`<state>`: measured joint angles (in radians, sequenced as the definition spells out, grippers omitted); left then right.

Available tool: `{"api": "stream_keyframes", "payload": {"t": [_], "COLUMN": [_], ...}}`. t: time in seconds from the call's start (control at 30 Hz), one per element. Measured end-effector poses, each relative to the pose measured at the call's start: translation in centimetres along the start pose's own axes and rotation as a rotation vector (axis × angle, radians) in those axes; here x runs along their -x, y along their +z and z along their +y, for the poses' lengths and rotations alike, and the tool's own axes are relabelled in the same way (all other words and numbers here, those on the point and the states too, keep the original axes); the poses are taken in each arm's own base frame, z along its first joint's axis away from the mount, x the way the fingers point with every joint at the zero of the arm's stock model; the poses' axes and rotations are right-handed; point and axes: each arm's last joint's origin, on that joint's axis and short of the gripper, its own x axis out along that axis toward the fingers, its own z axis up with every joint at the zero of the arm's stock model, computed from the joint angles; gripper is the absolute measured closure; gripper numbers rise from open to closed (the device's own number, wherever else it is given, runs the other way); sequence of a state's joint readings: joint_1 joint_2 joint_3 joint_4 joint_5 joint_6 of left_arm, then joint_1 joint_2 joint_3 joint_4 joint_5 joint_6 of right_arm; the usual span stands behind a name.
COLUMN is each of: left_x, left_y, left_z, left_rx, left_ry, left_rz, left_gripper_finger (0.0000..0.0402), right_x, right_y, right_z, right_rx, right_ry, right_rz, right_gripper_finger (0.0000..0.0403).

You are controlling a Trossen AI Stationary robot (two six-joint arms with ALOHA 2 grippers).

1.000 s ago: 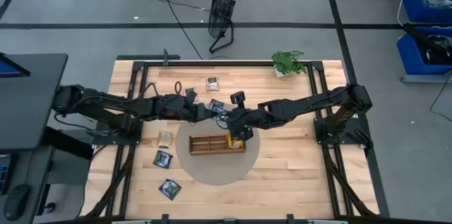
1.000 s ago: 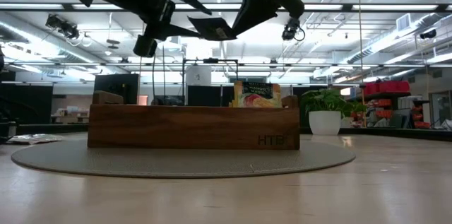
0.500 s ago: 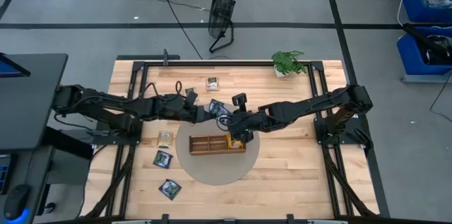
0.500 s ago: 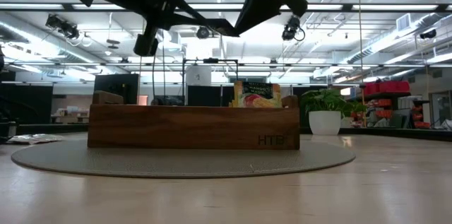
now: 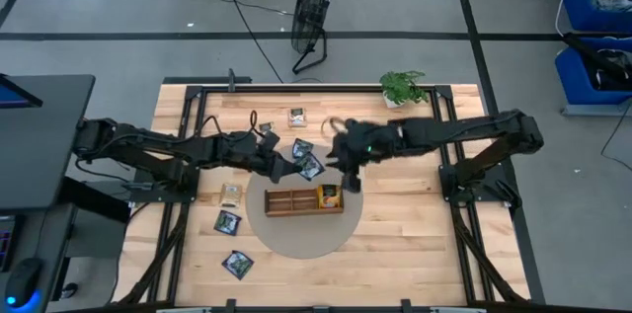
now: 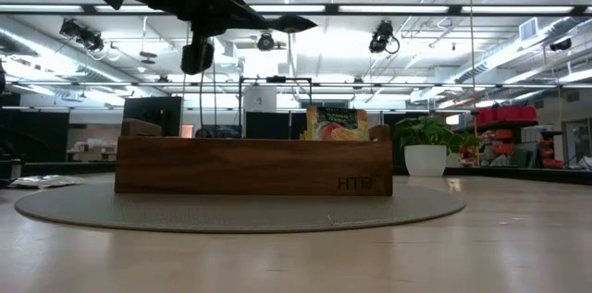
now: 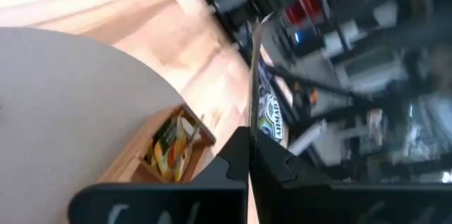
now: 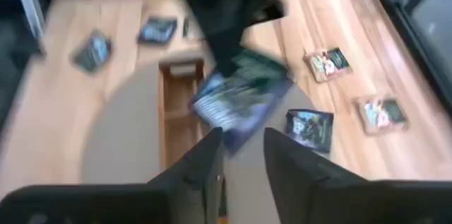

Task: Pick & Place Tea
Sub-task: Put the violet tea bag into the middle section of the wooden organizer

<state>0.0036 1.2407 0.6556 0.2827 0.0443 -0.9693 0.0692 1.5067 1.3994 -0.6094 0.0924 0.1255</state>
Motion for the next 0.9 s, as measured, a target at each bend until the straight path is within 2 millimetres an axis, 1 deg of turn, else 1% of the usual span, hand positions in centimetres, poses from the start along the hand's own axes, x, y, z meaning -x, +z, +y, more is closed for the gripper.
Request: {"api": "stream_keyframes", "payload": {"t": [0.07, 0.17, 0.3, 0.43, 0.5, 0.73, 0.9], "left_x": [0.0, 0.0, 0.0, 0.0, 0.0, 0.0, 0.0], "left_y": [-0.1, -0.2, -0.4, -0.5, -0.6, -0.6, -0.7], "left_z": [-0.1, -0.4, -0.5, -0.5, -0.5, -0.5, -0.6], "left_rx": [-0.058, -0.118, -0.17, -0.202, -0.201, -0.202, -0.203], "left_ry": [-0.028, -0.066, -0.095, -0.101, -0.095, -0.1, -0.103], "left_rz": [0.025, 0.056, 0.086, 0.097, 0.102, 0.103, 0.107], "left_gripper_finger": [0.04, 0.04, 0.04, 0.04, 0.04, 0.0401, 0.0401], "right_x": [0.3, 0.2, -0.6, -1.5, -2.2, -4.4, -5.2], "right_y": [0.2, 0.6, 1.0, 1.4, 1.4, 1.1, 1.0], "right_z": [-1.1, -2.8, -4.5, -5.6, -5.7, -5.7, -5.8], "right_rx": [-0.114, -0.262, -0.349, -0.44, -0.461, -0.495, -0.503], "right_ry": [0.038, 0.144, 0.254, 0.401, 0.45, 0.428, 0.424], "right_rz": [-0.005, -0.009, -0.014, -0.012, -0.004, 0.027, 0.032], "right_gripper_finger": [0.027, 0.0244, 0.0213, 0.0194, 0.0191, 0.019, 0.0197]}}
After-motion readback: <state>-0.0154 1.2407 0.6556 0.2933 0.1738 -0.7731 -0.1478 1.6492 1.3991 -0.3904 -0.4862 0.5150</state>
